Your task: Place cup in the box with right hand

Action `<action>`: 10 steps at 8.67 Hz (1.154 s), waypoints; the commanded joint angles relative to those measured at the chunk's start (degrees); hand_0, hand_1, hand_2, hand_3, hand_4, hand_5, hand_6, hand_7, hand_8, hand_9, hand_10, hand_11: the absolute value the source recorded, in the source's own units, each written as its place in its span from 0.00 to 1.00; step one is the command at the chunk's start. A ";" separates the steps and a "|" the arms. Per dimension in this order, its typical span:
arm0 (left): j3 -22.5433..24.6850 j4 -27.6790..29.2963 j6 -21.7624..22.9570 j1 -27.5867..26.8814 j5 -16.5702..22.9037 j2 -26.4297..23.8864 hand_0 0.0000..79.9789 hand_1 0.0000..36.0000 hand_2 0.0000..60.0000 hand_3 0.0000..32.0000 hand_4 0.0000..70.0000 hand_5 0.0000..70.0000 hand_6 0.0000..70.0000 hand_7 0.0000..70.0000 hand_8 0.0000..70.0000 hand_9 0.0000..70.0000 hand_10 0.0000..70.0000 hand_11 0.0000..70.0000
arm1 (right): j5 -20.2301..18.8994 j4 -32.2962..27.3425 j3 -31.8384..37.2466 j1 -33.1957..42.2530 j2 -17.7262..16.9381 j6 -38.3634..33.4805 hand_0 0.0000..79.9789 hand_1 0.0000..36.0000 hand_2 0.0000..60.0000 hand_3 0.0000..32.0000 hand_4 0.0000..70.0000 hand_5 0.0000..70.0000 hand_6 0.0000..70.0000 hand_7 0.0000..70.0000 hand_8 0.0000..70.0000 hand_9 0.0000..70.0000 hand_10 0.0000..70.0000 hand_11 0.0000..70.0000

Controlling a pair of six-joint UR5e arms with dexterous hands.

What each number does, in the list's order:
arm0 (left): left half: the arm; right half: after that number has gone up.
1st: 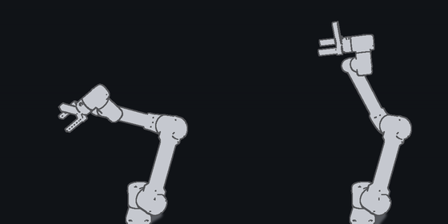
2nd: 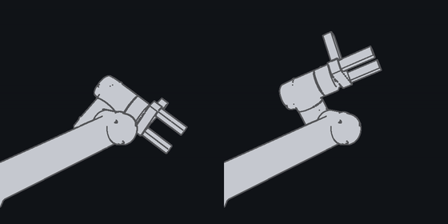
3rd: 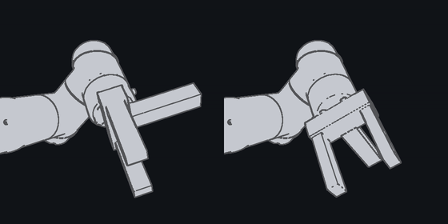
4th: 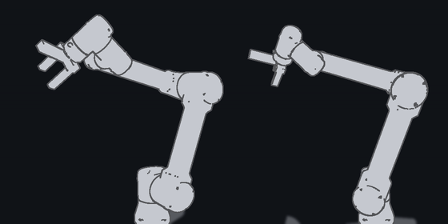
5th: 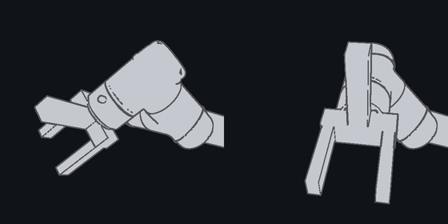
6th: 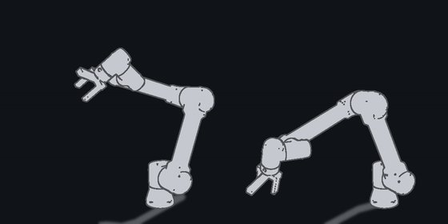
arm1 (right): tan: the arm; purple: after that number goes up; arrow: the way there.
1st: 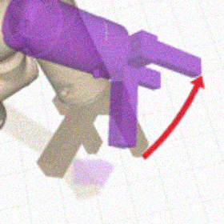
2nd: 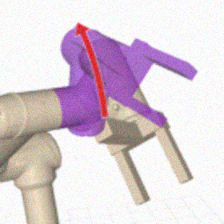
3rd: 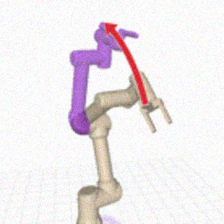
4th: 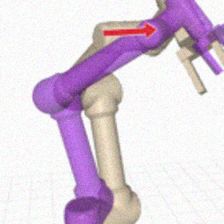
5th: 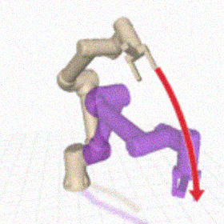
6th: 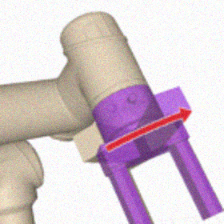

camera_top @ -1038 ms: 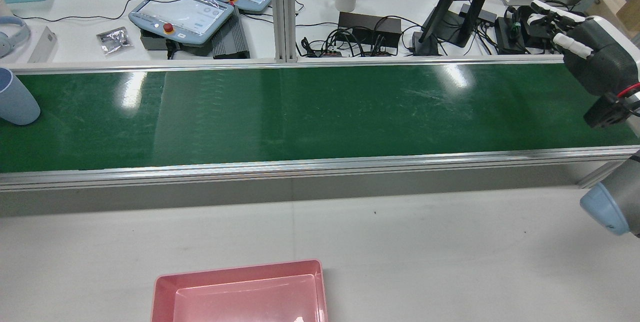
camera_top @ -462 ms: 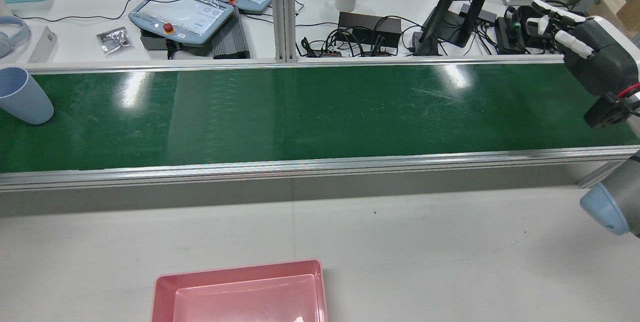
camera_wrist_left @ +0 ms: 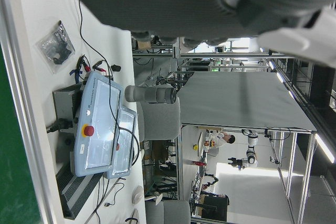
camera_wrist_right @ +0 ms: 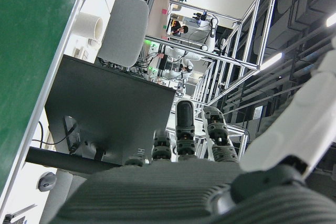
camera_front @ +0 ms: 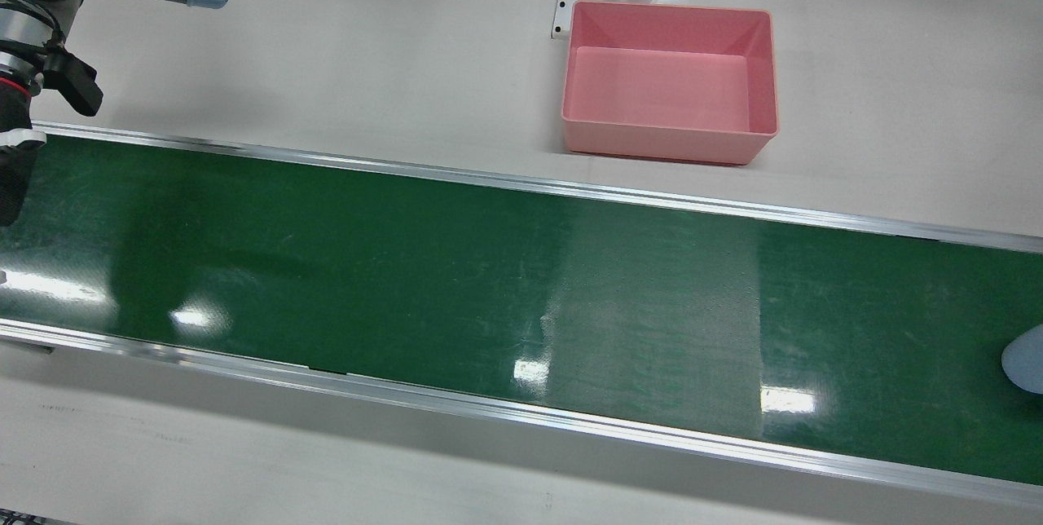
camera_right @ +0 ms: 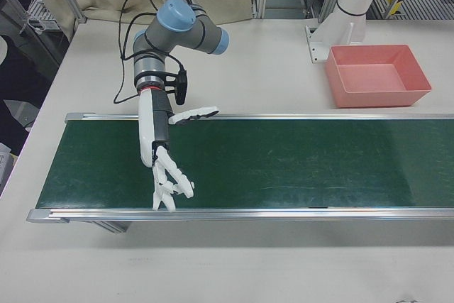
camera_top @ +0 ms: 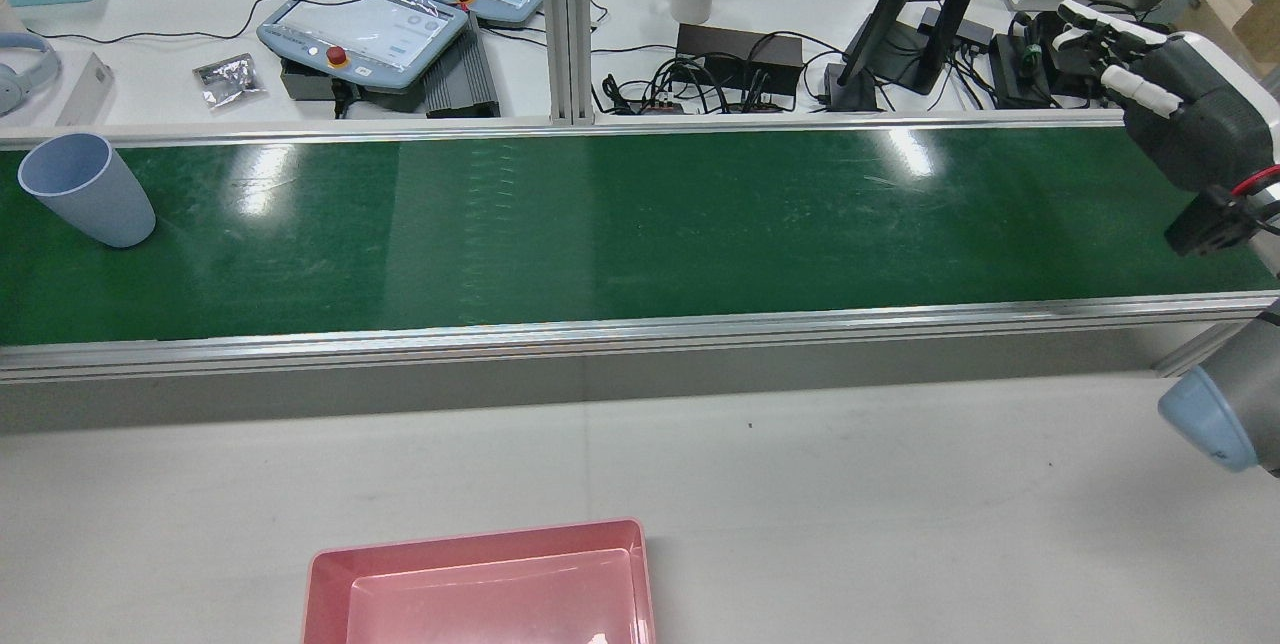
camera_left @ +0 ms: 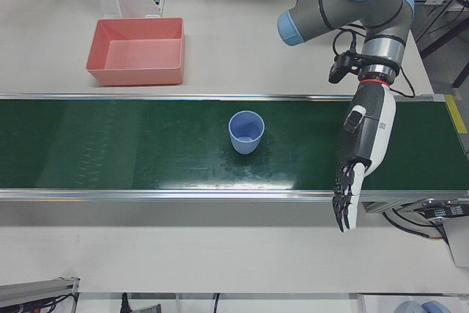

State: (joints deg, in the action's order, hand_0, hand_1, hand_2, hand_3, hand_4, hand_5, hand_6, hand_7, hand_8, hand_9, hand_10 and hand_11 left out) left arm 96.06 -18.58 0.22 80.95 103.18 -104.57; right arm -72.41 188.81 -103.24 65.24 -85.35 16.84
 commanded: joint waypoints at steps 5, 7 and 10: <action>0.00 0.03 0.05 0.00 0.00 -0.02 0.00 0.00 0.00 0.00 0.00 0.00 0.00 0.00 0.00 0.00 0.00 0.00 | -0.01 0.42 -0.21 -0.46 0.00 -0.06 0.60 0.64 0.56 1.00 0.00 0.07 0.00 0.00 0.00 0.00 0.00 0.00; 0.00 0.03 0.05 0.00 0.00 -0.02 0.00 0.00 0.00 0.00 0.00 0.00 0.00 0.00 0.00 0.00 0.00 0.00 | -0.01 0.33 -0.03 -0.47 0.00 -0.06 0.58 0.60 0.54 1.00 0.00 0.06 0.00 0.00 0.00 0.00 0.00 0.00; 0.00 0.03 -0.04 0.00 0.00 -0.02 0.00 0.00 0.00 0.00 0.00 0.00 0.00 0.00 0.00 0.00 0.00 0.00 | -0.01 -0.10 0.14 -0.55 0.00 0.12 0.55 0.39 0.24 1.00 0.00 0.04 0.00 0.01 0.00 0.00 0.00 0.00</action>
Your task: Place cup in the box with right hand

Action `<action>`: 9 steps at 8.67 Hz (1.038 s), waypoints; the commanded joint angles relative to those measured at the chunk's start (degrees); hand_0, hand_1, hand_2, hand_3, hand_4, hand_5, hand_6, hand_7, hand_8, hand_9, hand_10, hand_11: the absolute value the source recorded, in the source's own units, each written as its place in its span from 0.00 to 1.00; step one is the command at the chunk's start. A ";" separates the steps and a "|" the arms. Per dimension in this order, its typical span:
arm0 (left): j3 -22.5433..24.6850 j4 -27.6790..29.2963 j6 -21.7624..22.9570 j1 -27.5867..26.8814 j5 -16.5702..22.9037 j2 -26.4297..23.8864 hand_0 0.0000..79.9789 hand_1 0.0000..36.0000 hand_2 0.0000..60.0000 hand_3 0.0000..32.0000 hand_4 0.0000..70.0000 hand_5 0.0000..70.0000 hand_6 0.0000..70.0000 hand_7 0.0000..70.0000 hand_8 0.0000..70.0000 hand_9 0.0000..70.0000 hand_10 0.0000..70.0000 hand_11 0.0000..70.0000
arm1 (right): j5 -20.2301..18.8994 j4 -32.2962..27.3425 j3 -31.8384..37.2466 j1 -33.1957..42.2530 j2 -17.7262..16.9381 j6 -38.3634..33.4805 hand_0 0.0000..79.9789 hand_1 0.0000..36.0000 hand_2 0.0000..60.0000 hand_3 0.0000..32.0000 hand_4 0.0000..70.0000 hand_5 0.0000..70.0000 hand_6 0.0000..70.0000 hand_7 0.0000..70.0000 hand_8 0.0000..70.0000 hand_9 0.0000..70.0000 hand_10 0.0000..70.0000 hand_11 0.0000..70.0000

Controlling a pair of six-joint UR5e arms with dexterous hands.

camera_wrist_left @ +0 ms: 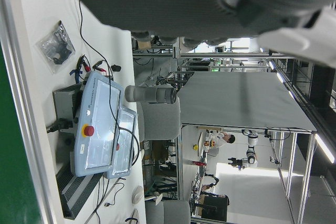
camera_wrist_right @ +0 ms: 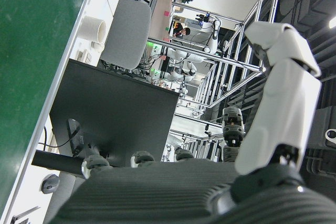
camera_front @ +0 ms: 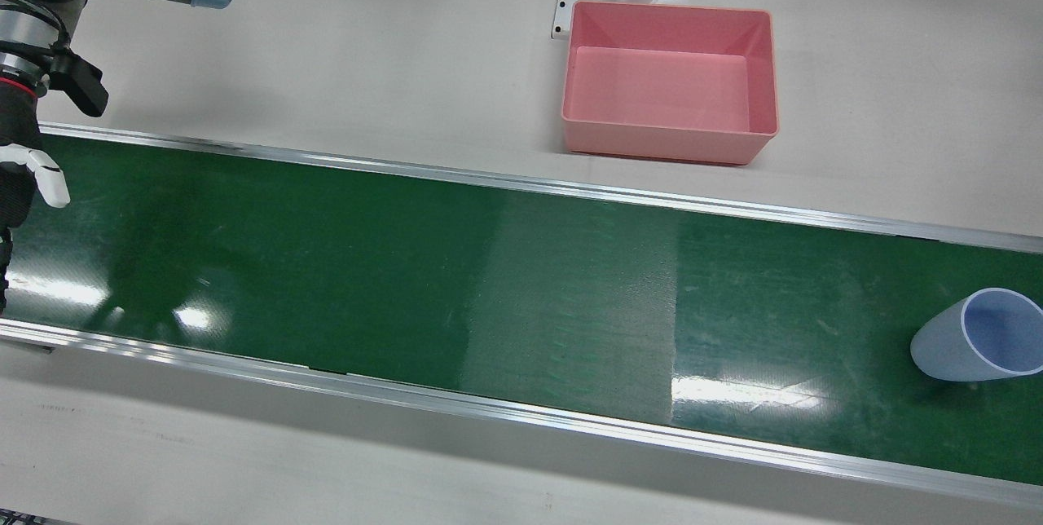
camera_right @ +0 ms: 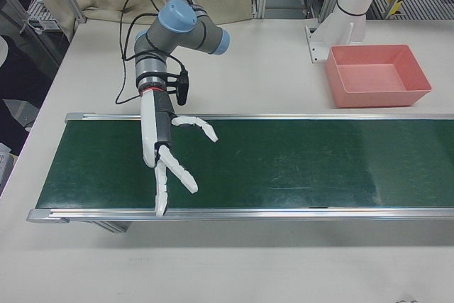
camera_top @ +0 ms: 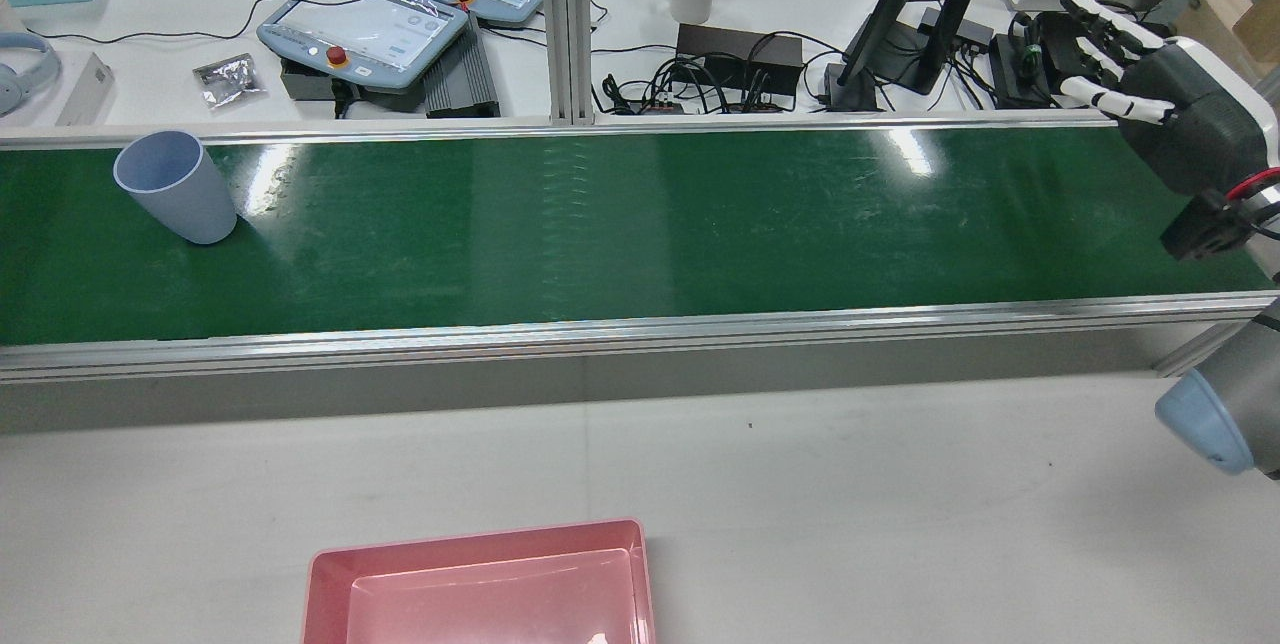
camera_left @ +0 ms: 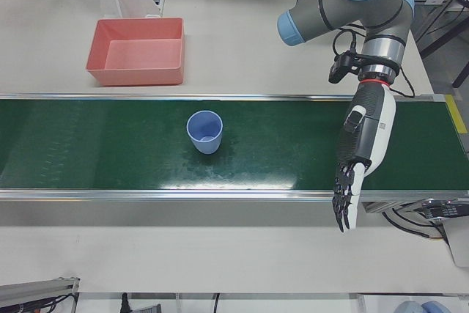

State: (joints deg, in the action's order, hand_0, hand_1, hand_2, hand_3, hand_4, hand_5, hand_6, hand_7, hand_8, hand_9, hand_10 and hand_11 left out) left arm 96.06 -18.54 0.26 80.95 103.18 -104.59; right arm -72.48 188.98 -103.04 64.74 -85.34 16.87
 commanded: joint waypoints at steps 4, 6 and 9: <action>0.00 0.00 0.00 0.00 0.00 0.00 0.00 0.00 0.00 0.00 0.00 0.00 0.00 0.00 0.00 0.00 0.00 0.00 | 0.14 -0.55 -0.32 0.03 0.00 -0.34 0.48 0.21 0.13 1.00 0.00 0.02 0.00 0.01 0.00 0.02 0.00 0.00; 0.00 -0.09 -0.09 0.00 0.00 0.08 0.00 0.00 0.00 0.00 0.00 0.00 0.00 0.00 0.00 0.00 0.00 0.00 | 0.32 -0.63 -0.32 0.03 0.00 -0.43 0.47 0.23 0.15 0.00 0.01 0.02 0.04 0.15 0.00 0.04 0.00 0.00; 0.00 0.00 0.00 0.00 0.00 0.09 0.00 0.00 0.00 0.00 0.00 0.00 0.00 0.00 0.00 0.00 0.00 0.00 | 0.58 -0.64 -0.32 0.03 0.00 -0.52 0.41 0.22 0.14 0.00 0.00 0.02 0.08 0.40 0.00 0.06 0.00 0.00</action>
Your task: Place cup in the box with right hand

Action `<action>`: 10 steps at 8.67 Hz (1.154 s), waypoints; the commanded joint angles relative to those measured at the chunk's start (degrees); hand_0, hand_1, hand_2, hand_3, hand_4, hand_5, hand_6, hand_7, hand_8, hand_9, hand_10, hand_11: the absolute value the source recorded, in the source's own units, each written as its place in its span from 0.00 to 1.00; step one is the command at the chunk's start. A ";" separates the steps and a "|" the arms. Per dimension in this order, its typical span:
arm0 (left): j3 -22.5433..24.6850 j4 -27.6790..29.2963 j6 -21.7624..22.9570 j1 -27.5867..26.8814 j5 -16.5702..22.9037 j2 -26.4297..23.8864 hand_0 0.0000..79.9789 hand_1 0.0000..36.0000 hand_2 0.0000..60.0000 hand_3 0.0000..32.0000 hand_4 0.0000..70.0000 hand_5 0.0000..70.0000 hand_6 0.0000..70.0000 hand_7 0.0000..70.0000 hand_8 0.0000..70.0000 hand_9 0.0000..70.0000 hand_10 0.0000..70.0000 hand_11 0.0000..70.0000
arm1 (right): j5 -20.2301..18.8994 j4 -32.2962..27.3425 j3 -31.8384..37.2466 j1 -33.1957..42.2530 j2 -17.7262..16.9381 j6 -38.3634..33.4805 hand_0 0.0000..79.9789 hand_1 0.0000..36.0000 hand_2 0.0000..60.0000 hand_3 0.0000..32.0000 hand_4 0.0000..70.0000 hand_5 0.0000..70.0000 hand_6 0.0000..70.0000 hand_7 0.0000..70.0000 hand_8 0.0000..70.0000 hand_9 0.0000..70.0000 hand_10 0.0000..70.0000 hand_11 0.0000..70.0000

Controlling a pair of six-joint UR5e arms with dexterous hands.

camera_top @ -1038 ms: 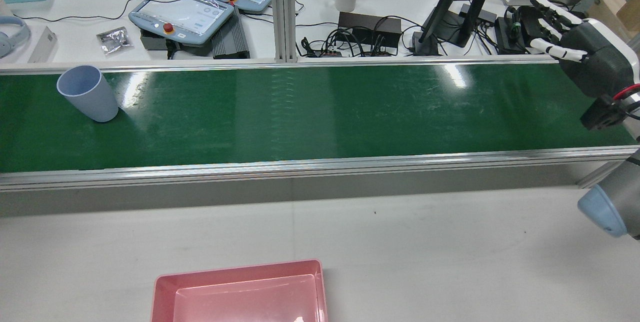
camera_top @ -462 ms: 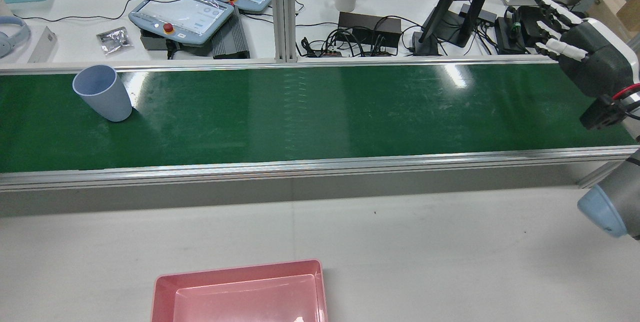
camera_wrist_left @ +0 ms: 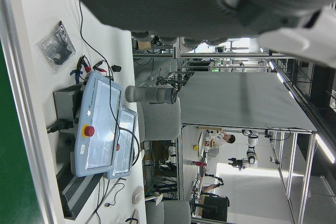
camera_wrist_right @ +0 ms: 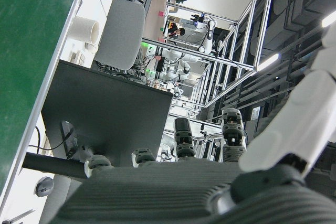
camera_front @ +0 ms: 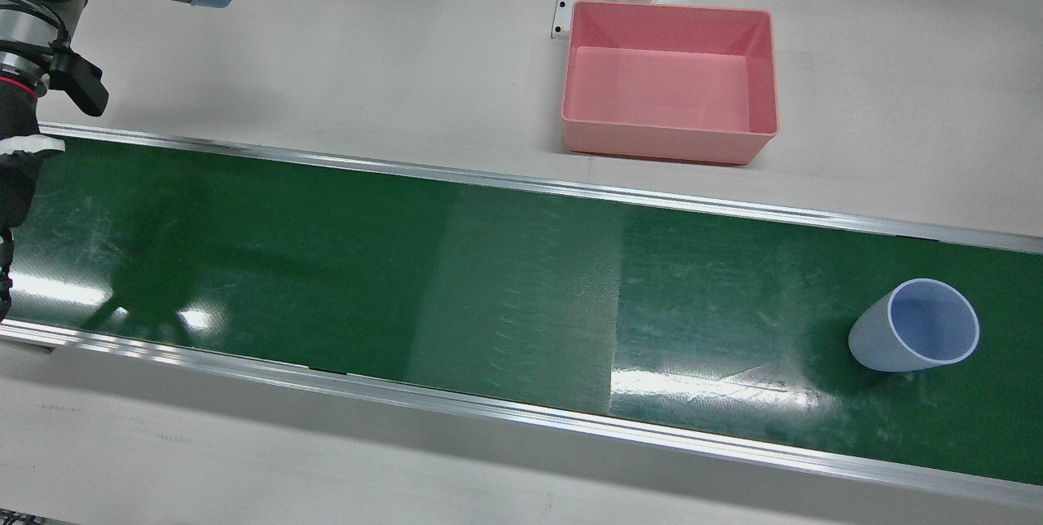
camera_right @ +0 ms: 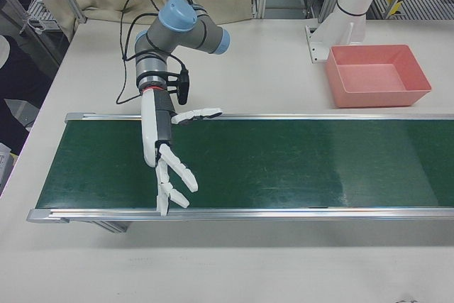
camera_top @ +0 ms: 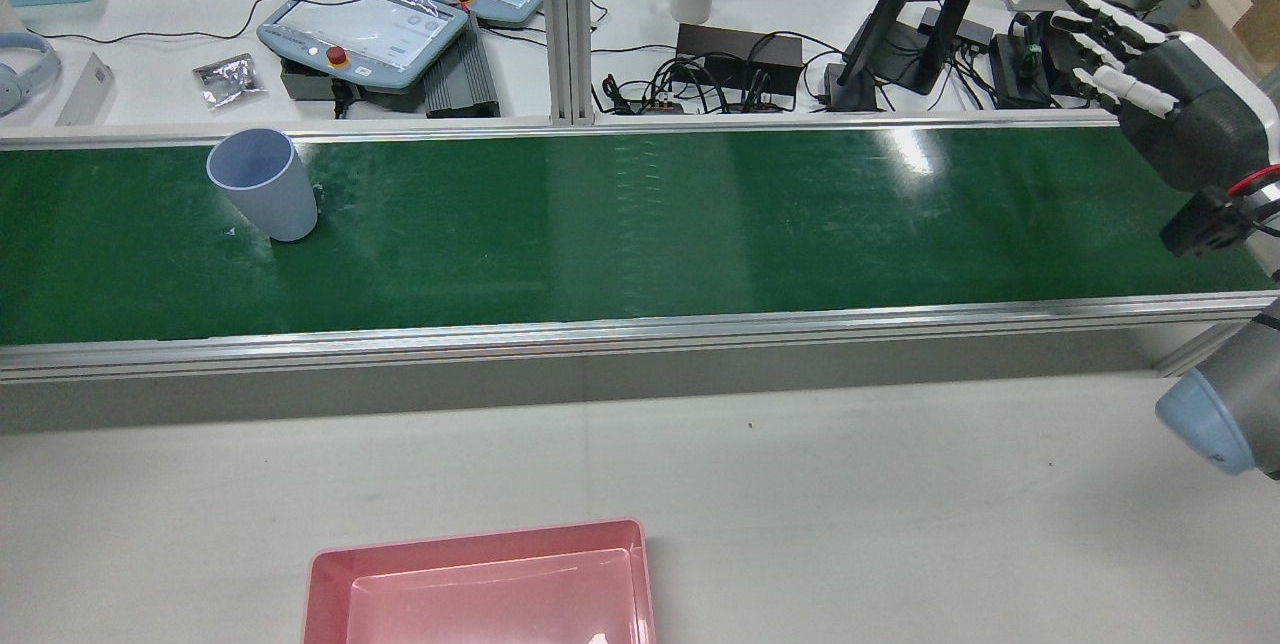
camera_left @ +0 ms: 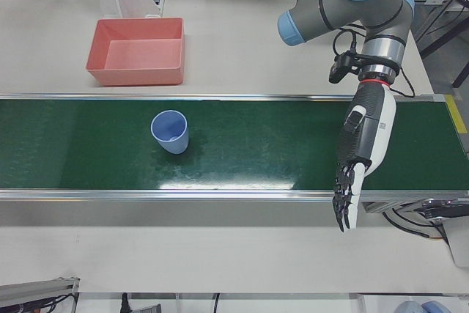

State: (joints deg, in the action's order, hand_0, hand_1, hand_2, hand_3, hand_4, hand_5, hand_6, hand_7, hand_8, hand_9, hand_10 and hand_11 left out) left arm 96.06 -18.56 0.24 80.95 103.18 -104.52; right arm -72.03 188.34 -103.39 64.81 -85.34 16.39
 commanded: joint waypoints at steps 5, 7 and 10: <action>0.00 0.02 0.02 0.00 0.00 0.02 0.00 0.00 0.00 0.00 0.00 0.00 0.00 0.00 0.00 0.00 0.00 0.00 | 0.13 0.10 0.04 -0.21 0.09 0.14 0.37 0.22 0.16 0.00 0.00 0.02 0.11 0.60 0.01 0.10 0.00 0.00; 0.00 0.02 0.02 0.00 0.00 -0.07 0.00 0.00 0.00 0.00 0.00 0.00 0.00 0.00 0.00 0.00 0.00 0.00 | 0.05 0.10 -0.05 -0.21 0.09 0.22 0.36 0.22 0.17 0.00 0.00 0.02 0.11 0.60 0.01 0.12 0.00 0.00; 0.00 0.02 -0.06 0.00 0.00 0.02 0.00 0.00 0.00 0.00 0.00 0.00 0.00 0.00 0.00 0.00 0.00 0.00 | -0.04 0.01 -0.14 -0.21 0.09 0.14 0.36 0.24 0.20 0.00 0.00 0.02 0.10 0.51 0.01 0.11 0.00 0.00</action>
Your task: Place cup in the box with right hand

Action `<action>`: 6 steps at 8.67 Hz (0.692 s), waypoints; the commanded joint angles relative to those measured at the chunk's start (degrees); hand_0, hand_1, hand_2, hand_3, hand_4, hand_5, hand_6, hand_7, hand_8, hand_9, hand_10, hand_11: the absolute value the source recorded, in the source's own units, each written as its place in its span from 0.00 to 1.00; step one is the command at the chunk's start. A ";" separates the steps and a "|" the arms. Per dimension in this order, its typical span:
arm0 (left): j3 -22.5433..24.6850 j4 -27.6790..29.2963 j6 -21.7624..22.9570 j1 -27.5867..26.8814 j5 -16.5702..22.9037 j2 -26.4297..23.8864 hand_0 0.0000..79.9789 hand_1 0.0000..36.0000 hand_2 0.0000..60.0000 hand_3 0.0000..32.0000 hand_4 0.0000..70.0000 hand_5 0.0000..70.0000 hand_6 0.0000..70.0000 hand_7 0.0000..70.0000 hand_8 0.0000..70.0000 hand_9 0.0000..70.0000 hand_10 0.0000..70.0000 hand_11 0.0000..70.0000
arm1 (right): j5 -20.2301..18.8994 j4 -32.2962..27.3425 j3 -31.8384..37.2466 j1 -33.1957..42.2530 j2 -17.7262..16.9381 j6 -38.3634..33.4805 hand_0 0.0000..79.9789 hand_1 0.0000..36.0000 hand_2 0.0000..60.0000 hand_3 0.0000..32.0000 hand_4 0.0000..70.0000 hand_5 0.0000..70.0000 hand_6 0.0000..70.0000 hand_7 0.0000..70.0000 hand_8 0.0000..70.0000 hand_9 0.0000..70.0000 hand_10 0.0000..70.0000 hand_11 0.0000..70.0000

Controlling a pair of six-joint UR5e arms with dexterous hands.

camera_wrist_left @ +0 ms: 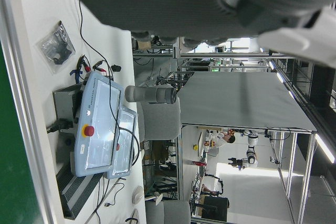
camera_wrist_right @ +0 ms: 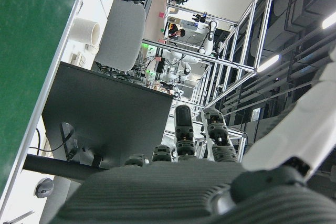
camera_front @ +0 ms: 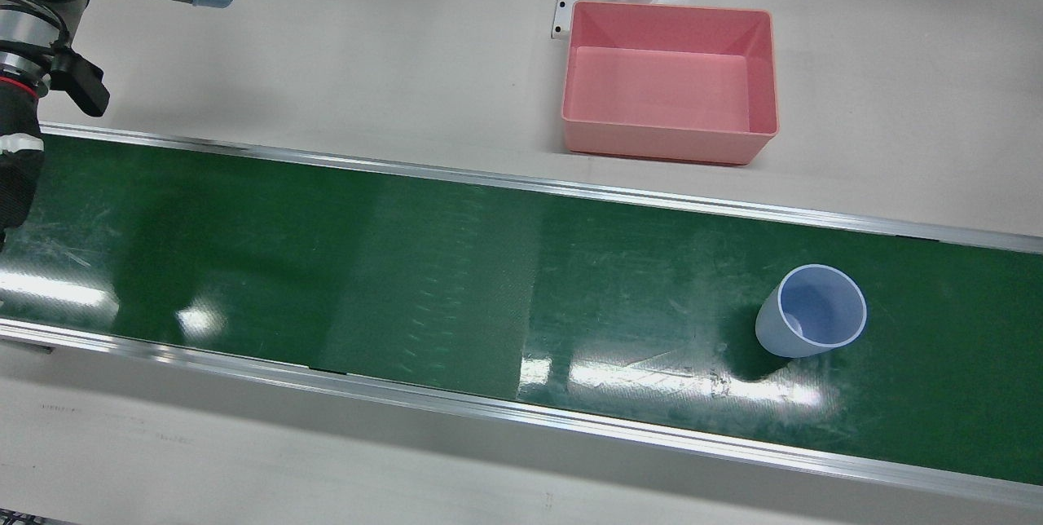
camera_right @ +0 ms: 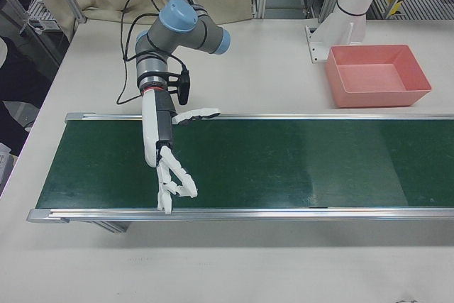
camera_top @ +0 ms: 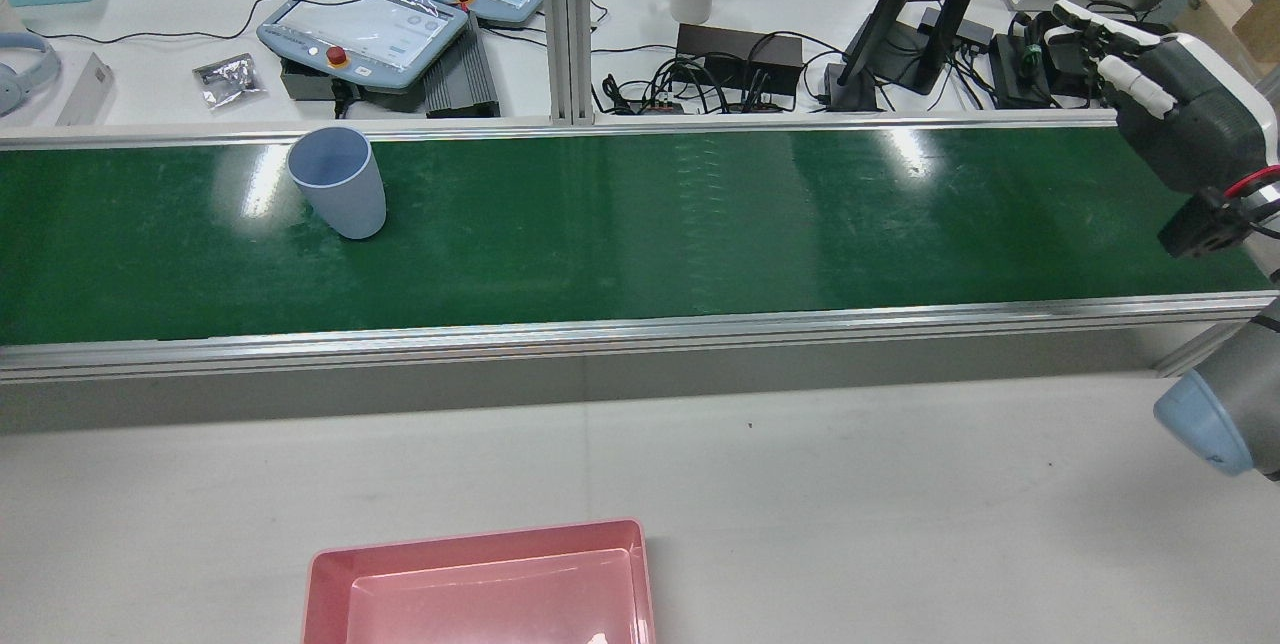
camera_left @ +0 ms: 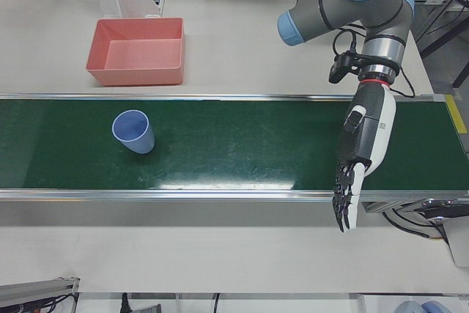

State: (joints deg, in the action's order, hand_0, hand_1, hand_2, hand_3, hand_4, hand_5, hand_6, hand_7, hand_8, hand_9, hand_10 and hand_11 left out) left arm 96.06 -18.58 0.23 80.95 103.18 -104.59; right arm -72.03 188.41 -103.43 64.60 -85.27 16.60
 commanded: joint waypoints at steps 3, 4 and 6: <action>0.00 0.03 0.03 0.00 0.00 0.08 0.00 0.00 0.00 0.00 0.00 0.00 0.00 0.00 0.00 0.00 0.00 0.00 | -0.04 -0.15 -0.19 0.09 0.01 -0.07 0.39 0.23 0.17 0.00 0.00 0.02 0.07 0.33 0.00 0.07 0.00 0.00; 0.00 0.03 -0.05 0.00 0.00 0.00 0.00 0.00 0.00 0.00 0.00 0.00 0.00 0.00 0.00 0.00 0.00 0.00 | -0.04 -0.06 -0.19 0.00 0.01 -0.07 0.39 0.23 0.17 0.00 0.00 0.02 0.07 0.30 0.00 0.06 0.00 0.00; 0.00 0.03 0.03 0.00 0.00 0.00 0.00 0.00 0.00 0.00 0.00 0.00 0.00 0.00 0.00 0.00 0.00 0.00 | -0.04 -0.15 -0.19 -0.09 0.01 -0.16 0.40 0.22 0.16 0.00 0.00 0.02 0.06 0.26 0.00 0.05 0.00 0.00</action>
State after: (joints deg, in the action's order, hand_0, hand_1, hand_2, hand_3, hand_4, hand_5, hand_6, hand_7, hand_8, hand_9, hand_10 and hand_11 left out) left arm 96.06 -18.55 0.23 80.95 103.17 -104.55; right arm -72.07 188.31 -103.62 64.63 -85.25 16.52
